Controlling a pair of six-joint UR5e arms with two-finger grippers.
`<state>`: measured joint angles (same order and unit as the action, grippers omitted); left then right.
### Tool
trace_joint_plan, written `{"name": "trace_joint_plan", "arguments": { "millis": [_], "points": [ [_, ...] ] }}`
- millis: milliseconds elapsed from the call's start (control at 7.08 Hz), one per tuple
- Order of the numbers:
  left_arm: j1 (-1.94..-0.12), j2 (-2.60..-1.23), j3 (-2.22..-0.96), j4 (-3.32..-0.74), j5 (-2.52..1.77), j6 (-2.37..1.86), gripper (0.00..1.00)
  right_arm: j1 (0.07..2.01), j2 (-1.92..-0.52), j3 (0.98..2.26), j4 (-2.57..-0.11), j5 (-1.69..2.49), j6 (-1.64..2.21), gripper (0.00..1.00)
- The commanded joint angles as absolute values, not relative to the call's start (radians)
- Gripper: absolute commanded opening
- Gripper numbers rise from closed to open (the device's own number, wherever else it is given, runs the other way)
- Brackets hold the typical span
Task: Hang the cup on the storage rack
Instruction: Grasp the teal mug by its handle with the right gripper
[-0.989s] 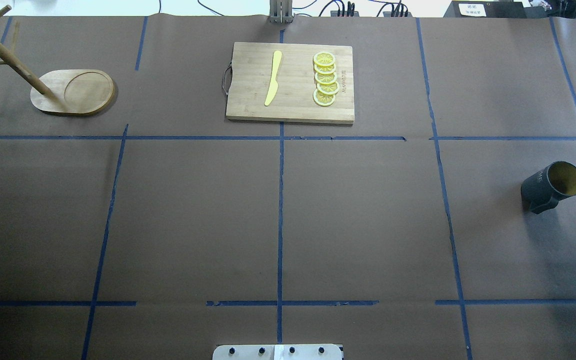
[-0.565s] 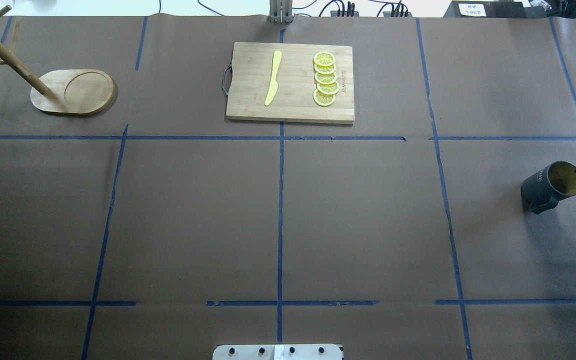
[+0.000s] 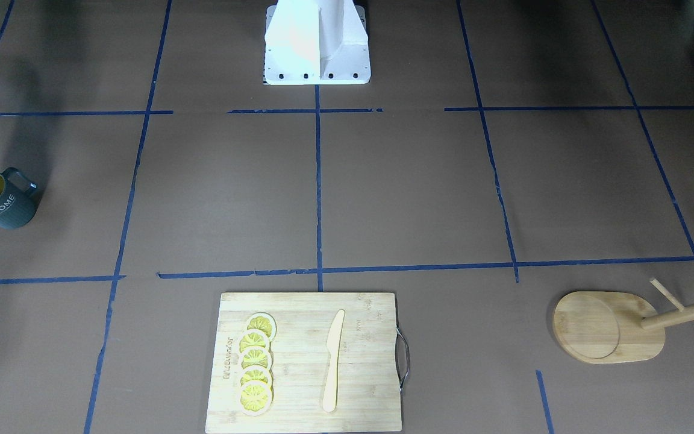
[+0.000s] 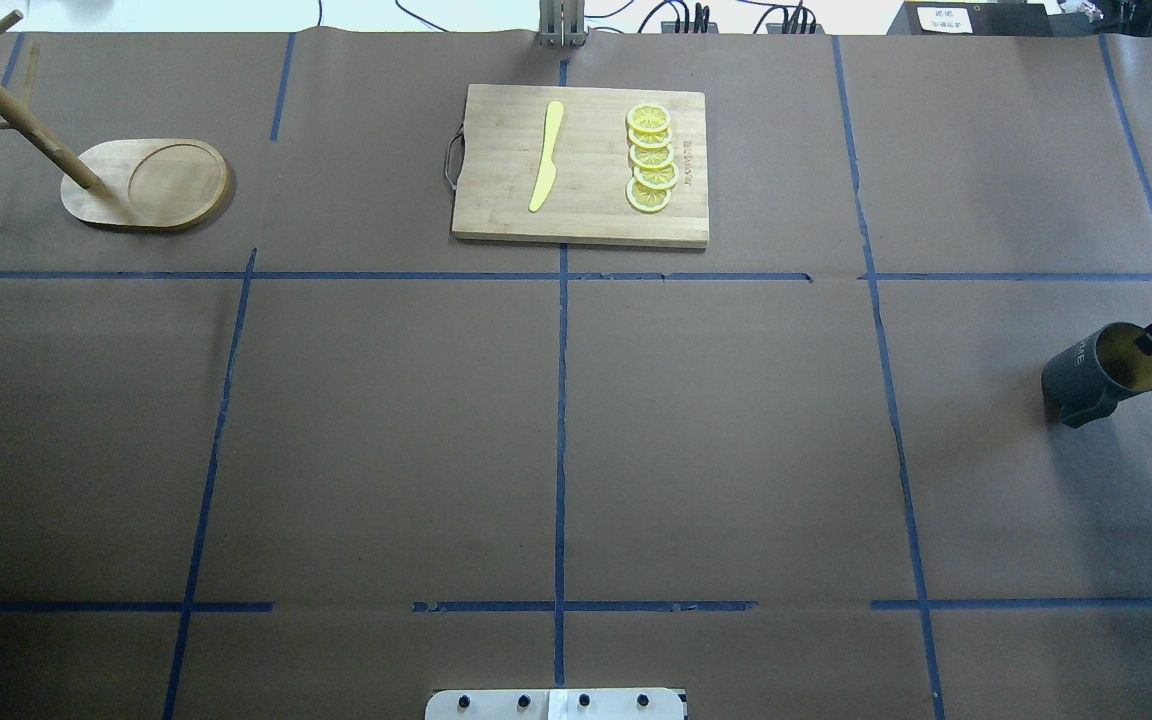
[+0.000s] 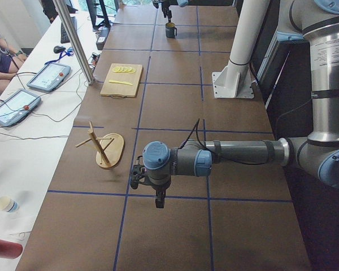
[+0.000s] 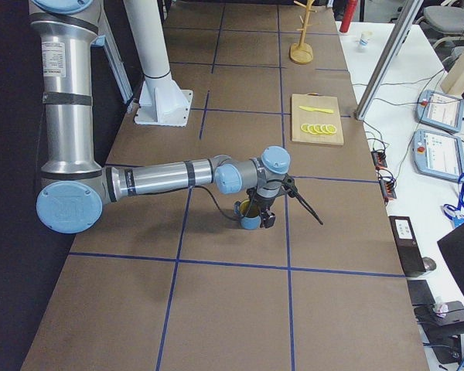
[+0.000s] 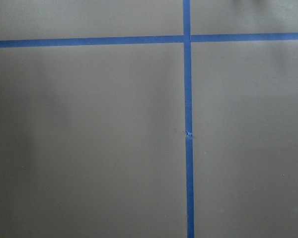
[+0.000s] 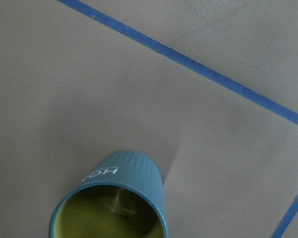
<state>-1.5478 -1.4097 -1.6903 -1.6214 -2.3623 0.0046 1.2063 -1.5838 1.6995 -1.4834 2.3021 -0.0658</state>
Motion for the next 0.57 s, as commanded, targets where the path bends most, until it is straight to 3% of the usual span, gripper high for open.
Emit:
{"name": "trace_joint_plan", "arguments": {
  "millis": [0, 424],
  "points": [
    [-1.548, -1.41, -1.69, -1.621, -2.362, 0.005, 1.0, 1.181, -1.569, 1.665, -1.483, 2.299, -0.064, 1.0],
    [-1.549, -1.41, -1.69, -1.62, -2.362, 0.005, 1.0, 1.183, -1.566, 1.599, -1.301, 2.29, 0.038, 1.0]
  ]
}}
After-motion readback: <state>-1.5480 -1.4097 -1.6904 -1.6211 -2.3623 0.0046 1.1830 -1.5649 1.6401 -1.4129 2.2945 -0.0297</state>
